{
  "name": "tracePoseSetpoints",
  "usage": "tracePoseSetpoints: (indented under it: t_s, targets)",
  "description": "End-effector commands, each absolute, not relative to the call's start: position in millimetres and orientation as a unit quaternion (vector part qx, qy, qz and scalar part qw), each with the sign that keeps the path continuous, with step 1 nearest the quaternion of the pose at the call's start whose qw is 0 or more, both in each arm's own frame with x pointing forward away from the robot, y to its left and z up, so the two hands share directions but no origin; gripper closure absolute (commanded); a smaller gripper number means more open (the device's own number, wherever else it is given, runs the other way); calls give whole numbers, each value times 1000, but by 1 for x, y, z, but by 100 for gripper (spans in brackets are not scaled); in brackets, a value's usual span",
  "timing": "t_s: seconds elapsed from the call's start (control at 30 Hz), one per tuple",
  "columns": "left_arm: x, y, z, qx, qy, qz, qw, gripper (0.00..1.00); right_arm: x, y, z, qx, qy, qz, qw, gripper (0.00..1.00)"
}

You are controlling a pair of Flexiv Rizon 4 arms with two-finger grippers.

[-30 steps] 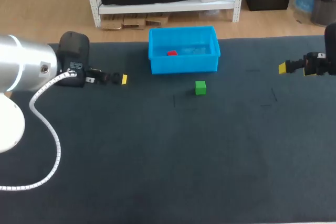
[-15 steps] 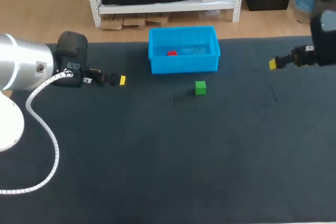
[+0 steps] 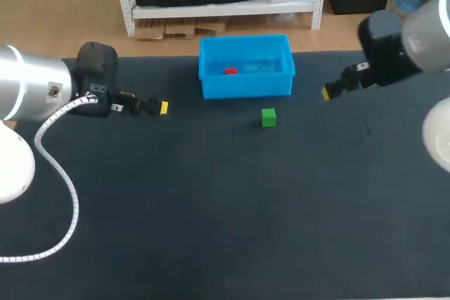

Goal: Use the left arm to pick the red cube and place it into the blue plastic box first, then use the right arm to grasp the green cube and put it into the same blue plastic box after the first action is fully finished.

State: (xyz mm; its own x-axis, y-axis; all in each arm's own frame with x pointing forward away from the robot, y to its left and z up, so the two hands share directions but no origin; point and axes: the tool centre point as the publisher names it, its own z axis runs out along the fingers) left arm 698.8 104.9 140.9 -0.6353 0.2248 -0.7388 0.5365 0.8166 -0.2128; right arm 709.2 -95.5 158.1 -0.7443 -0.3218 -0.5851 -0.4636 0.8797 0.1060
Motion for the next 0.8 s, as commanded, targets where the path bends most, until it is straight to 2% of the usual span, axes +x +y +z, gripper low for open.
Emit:
tracePoseSetpoints:
  t_s: [0.03, 0.3, 0.33, 0.8]
  targets:
    - [699, 107, 140, 218, 877, -216, 370, 0, 725, -82, 156, -148, 934, -101, 310, 0]
    - [699, 107, 140, 218, 877, -216, 370, 0, 747, -84, 151, -111, 947, -99, 285, 0]
    - [699, 107, 140, 218, 877, -216, 370, 0, 749, -84, 152, -125, 944, -64, 300, 0]
    - [699, 107, 140, 218, 877, -216, 370, 0, 749, -84, 152, -125, 944, -64, 300, 0]
